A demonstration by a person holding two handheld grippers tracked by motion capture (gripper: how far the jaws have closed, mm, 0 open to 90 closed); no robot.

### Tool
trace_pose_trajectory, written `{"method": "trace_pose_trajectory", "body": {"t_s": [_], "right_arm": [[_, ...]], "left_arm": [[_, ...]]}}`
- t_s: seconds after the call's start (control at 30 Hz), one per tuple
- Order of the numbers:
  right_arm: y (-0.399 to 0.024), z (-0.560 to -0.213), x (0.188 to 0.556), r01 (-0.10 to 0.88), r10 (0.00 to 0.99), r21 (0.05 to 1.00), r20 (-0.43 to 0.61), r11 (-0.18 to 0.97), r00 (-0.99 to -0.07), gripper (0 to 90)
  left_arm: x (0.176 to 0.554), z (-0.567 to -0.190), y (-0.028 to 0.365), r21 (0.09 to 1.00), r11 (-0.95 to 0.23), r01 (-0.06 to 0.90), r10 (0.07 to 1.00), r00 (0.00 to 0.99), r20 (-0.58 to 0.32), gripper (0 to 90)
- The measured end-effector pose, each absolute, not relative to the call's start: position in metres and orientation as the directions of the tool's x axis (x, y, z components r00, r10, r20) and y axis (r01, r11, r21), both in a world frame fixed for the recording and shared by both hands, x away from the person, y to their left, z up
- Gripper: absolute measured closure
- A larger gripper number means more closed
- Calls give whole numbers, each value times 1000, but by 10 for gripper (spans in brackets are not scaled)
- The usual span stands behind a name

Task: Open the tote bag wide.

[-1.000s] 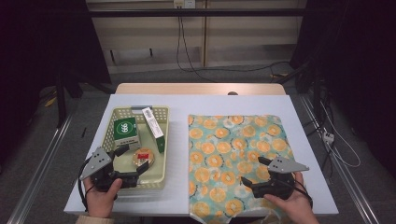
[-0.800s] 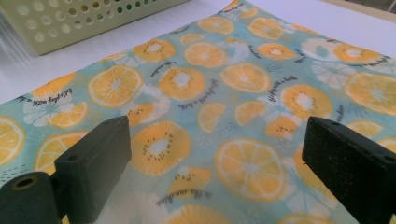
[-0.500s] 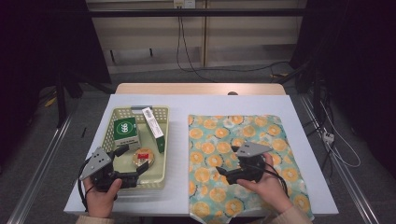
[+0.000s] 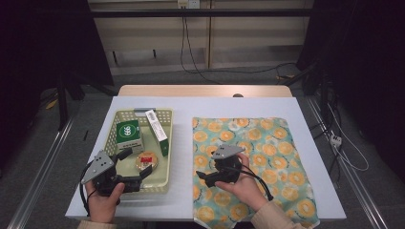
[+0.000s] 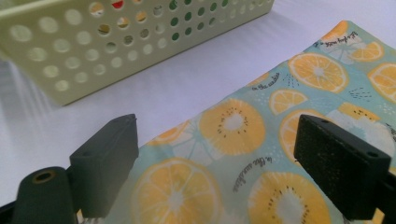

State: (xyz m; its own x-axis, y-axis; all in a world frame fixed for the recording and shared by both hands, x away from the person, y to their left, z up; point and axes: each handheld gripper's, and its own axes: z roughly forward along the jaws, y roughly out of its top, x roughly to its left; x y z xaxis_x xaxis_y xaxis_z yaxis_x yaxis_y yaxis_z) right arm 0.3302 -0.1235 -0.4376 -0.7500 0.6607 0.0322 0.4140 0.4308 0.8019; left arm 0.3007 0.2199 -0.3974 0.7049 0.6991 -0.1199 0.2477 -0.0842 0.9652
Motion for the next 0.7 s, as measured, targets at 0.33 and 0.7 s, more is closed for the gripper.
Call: {"method": "trace_pose_trajectory", "body": {"t_s": [0.33, 0.7], "right_arm": [[-104, -459, 335, 450, 642, 765, 63, 460, -764, 196], [-88, -463, 330, 447, 611, 726, 46, 523, -790, 227]], "left_arm": [[301, -398, 222, 964, -79, 253, 702, 701, -126, 49], [301, -398, 221, 964, -81, 254, 701, 702, -126, 49]]}}
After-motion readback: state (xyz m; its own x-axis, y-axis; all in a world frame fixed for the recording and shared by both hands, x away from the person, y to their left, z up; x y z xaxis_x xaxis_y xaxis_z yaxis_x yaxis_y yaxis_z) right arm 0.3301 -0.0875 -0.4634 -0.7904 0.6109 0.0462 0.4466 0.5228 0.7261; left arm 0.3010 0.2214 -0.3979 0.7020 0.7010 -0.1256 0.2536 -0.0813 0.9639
